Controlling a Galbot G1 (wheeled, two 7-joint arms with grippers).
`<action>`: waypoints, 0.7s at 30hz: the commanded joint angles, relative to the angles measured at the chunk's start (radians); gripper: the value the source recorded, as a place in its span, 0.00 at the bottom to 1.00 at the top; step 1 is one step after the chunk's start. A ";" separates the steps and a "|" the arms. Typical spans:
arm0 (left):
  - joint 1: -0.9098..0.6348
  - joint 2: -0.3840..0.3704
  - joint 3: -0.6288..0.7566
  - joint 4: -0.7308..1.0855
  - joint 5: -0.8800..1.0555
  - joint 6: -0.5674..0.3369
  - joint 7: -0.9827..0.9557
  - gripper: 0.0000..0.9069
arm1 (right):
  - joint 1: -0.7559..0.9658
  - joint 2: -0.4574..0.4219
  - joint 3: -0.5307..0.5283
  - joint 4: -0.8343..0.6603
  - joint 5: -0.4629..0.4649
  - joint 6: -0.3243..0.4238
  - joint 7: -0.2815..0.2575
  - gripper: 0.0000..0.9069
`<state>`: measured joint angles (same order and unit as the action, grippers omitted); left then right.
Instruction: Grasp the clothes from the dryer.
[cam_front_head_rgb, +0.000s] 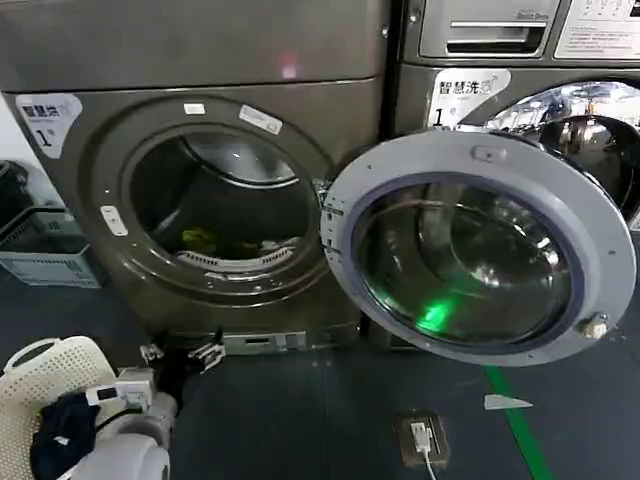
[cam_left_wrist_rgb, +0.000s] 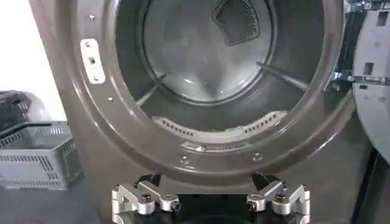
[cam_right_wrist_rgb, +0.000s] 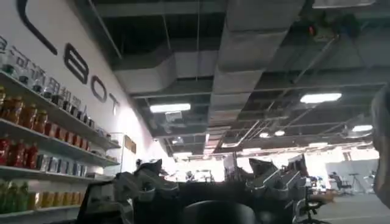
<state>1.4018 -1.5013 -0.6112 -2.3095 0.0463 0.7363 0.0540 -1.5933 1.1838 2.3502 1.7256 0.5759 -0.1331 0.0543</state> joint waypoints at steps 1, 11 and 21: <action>0.001 0.001 -0.001 0.002 0.002 0.049 0.001 1.00 | 0.002 0.004 -0.002 0.003 -0.001 0.000 -0.001 1.00; -0.001 0.003 -0.001 0.004 -0.008 0.049 -0.002 1.00 | 0.008 0.007 -0.010 0.007 -0.003 -0.002 0.000 1.00; -0.001 0.009 0.000 0.001 -0.009 0.049 -0.005 1.00 | 0.015 0.008 -0.022 0.007 -0.004 -0.003 0.000 1.00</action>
<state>1.4001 -1.4927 -0.6110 -2.3066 0.0375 0.7363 0.0507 -1.5789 1.1916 2.3316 1.7309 0.5724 -0.1350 0.0538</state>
